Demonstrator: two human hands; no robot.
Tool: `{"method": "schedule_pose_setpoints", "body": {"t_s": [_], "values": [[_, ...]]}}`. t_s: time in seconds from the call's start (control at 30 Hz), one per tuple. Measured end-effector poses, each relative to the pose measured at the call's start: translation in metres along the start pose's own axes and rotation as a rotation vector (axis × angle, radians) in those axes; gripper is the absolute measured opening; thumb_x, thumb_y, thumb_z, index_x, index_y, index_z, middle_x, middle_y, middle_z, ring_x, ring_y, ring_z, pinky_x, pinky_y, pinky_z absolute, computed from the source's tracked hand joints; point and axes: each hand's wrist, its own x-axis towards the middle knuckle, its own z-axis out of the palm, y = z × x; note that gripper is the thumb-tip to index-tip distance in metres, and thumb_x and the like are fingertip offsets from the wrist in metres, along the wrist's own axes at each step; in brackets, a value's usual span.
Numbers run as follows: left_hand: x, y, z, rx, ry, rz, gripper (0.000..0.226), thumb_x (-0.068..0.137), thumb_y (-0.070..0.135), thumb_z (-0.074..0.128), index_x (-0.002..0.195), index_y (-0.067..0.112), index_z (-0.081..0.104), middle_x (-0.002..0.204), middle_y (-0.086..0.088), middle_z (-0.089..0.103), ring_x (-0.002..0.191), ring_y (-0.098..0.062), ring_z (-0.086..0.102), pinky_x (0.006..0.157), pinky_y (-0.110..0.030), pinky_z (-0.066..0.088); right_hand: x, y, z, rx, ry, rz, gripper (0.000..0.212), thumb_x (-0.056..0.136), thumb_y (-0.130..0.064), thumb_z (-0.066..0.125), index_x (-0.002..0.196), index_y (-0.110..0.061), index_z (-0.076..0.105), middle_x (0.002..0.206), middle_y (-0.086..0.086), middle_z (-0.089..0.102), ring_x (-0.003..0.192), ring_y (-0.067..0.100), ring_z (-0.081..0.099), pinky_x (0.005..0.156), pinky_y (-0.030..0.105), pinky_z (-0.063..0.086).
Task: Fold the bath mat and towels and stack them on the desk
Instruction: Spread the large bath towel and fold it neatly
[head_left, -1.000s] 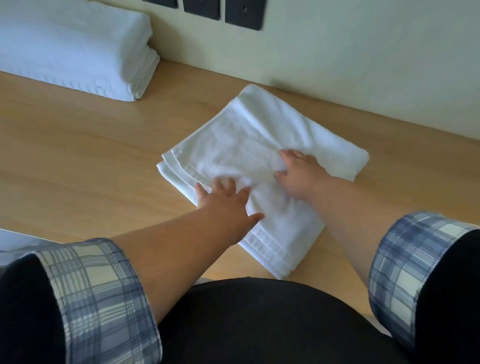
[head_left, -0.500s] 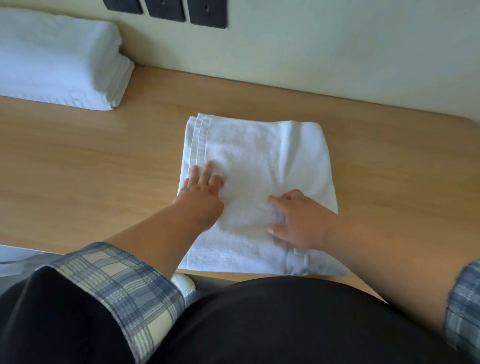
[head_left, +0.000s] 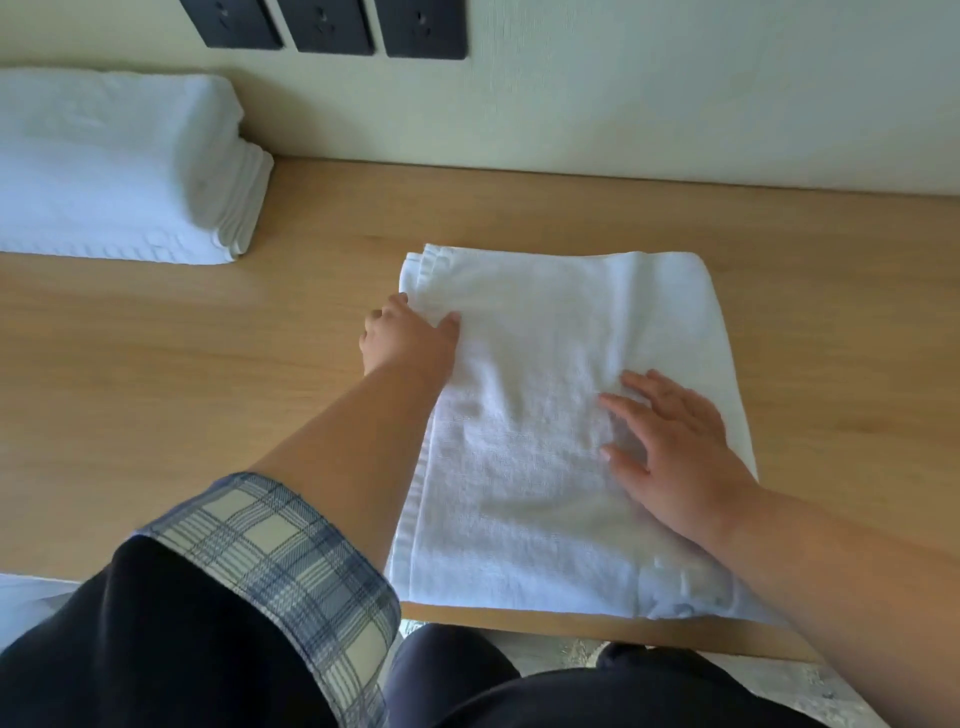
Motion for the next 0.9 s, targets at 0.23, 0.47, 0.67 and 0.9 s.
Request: {"method": "schedule_pose_setpoints", "body": {"t_s": [0.23,0.47,0.67,0.9], "values": [[0.034,0.012,0.006,-0.058,0.024,0.194,0.028,0.095,0.049,0.048,0.096,0.022,0.053,0.086,0.001,0.062,0.080,-0.023,0.061,0.059,-0.032,0.043,0.026,0.008,-0.011,0.033,0.073,0.262,0.051,0.099,-0.045,0.048,0.148,-0.035,0.038,0.165,-0.004,0.016,0.153,0.014,0.002,0.122,0.042,-0.002],[0.043,-0.004,0.003,-0.158,0.111,0.184,0.017,0.099,0.041,0.042,0.097,0.024,0.039,0.074,0.001,0.055,0.061,-0.018,0.052,0.048,-0.028,0.031,0.014,0.001,-0.010,-0.042,-0.004,0.261,0.062,0.097,-0.056,0.038,0.154,-0.041,0.020,0.166,-0.006,0.006,0.152,0.015,0.000,0.122,0.049,0.004],[0.045,-0.006,0.007,-0.170,0.071,0.123,0.040,0.091,0.054,0.053,0.116,0.026,0.040,0.079,0.008,0.051,0.065,-0.015,0.054,0.056,-0.031,0.043,0.019,0.009,-0.021,0.080,0.089,0.354,0.055,0.095,-0.051,0.050,0.147,-0.036,0.040,0.164,-0.004,0.017,0.150,0.017,0.010,0.121,0.036,0.009],[0.026,-0.029,0.003,0.051,0.102,0.174,0.025,0.100,0.040,0.037,0.103,0.017,0.046,0.074,0.002,0.046,0.069,-0.029,0.047,0.060,-0.035,0.037,0.024,0.019,-0.008,-0.011,0.030,0.339,0.062,0.099,-0.054,0.035,0.156,-0.038,0.017,0.167,-0.002,0.002,0.153,0.019,-0.004,0.123,0.041,0.005]]}}
